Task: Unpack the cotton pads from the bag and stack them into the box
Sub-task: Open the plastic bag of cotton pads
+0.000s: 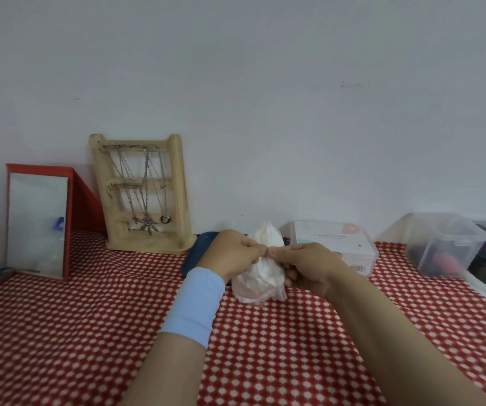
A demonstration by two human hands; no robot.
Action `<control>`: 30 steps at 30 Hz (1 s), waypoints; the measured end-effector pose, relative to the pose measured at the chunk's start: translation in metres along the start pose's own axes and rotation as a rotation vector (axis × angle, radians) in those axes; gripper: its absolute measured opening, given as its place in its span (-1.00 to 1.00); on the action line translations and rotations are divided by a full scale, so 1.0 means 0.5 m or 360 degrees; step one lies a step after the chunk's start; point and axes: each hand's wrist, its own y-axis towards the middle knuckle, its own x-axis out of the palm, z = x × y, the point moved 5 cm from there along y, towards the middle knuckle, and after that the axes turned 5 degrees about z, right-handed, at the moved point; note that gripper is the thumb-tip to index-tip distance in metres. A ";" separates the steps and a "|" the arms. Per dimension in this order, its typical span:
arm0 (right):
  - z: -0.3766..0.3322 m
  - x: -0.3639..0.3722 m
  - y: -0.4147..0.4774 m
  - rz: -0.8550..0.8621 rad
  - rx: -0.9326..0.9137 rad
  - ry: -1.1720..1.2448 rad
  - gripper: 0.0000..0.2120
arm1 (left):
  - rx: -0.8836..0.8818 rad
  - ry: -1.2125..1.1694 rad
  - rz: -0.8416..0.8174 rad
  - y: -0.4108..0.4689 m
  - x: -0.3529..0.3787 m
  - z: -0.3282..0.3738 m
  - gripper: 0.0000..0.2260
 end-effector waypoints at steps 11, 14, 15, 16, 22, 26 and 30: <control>-0.059 0.010 -0.041 0.0572 -0.0812 -0.2007 -0.96 | 0.0153 0.0326 0.0321 -0.033 -0.019 0.012 -0.59; -0.075 -0.042 -0.048 0.0824 -0.0730 -0.2006 -0.88 | 0.0296 0.0371 0.0534 -0.041 -0.069 0.014 -0.75; -0.075 -0.059 -0.046 0.0882 -0.0663 -0.1946 -0.83 | 0.0358 0.0329 0.0567 -0.045 -0.080 0.019 -0.79; -0.073 -0.068 -0.047 0.0894 -0.0584 -0.1834 -0.81 | 0.0421 0.0287 0.0564 -0.050 -0.086 0.026 -0.81; -0.064 -0.055 -0.026 0.0801 -0.0606 -0.1314 -0.82 | 0.0622 -0.0043 0.0324 -0.054 -0.036 0.050 -0.84; -0.060 -0.076 -0.018 0.0841 -0.0593 -0.1091 -0.90 | 0.0475 -0.0109 -0.0186 -0.040 0.002 0.015 -0.52; -0.057 -0.081 -0.027 0.0806 -0.0530 -0.0984 -0.88 | 0.0610 0.0299 -0.0349 -0.031 0.047 0.009 0.00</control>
